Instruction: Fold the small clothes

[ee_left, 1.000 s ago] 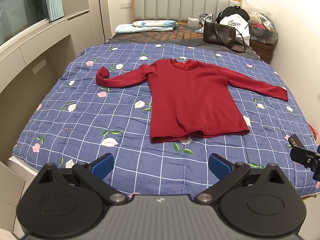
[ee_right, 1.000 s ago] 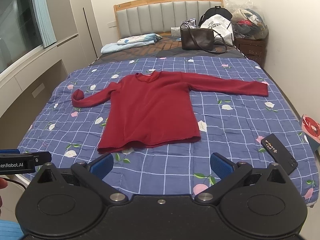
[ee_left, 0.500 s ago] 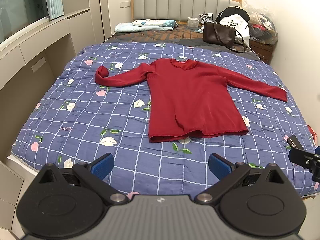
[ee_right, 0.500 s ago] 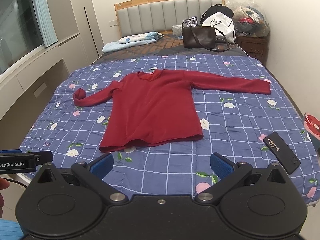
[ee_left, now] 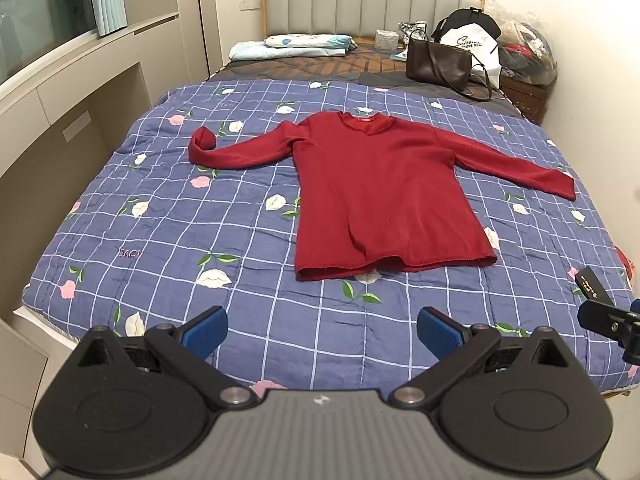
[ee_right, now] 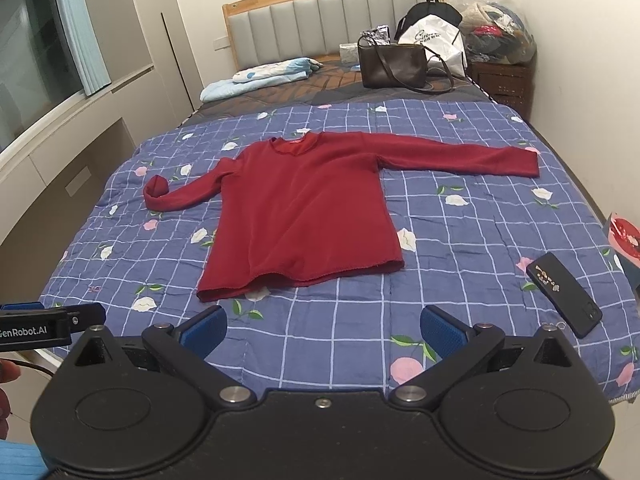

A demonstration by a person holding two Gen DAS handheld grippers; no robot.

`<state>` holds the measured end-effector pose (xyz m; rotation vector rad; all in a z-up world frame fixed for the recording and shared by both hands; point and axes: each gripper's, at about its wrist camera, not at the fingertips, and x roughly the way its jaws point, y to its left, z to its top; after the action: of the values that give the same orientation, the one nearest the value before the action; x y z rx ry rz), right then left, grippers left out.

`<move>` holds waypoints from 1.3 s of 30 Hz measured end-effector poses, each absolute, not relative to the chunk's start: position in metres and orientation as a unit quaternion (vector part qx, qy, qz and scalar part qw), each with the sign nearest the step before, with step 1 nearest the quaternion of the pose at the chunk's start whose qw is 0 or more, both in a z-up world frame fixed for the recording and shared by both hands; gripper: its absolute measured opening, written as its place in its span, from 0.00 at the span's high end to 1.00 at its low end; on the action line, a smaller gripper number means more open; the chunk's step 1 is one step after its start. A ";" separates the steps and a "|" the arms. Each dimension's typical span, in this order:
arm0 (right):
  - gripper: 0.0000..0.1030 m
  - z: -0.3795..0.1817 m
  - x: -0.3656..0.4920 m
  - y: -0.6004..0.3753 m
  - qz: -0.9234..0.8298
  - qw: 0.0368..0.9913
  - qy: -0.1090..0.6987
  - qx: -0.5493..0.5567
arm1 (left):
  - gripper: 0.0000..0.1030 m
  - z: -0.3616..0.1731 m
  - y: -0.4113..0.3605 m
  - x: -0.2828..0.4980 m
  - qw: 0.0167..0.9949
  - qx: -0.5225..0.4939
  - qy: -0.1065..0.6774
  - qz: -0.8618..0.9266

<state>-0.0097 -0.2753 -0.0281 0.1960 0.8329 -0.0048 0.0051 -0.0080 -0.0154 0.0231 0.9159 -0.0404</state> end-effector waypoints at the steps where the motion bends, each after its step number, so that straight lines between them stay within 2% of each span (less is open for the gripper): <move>1: 0.00 -0.029 -0.009 -0.276 -0.005 0.909 0.407 0.094 | 0.00 -0.016 -0.009 0.006 0.896 0.011 0.444 -0.018; 16: 0.00 -0.038 0.012 -0.300 0.001 0.902 0.426 0.077 | 0.00 -0.023 -0.027 0.034 0.884 -0.018 0.465 0.030; 28: 0.00 -0.047 0.083 -0.357 0.054 0.898 0.434 0.053 | 0.00 -0.032 -0.063 0.075 0.867 -0.080 0.478 0.118; 39: 0.00 -0.060 0.132 -0.390 0.089 0.888 0.447 0.057 | 0.00 -0.016 -0.054 0.091 0.852 -0.101 0.475 0.195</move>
<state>0.1317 -0.3896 -0.0596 0.1179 0.9295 0.1843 0.0907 -0.0543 -0.0165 -0.2133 0.9989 0.4107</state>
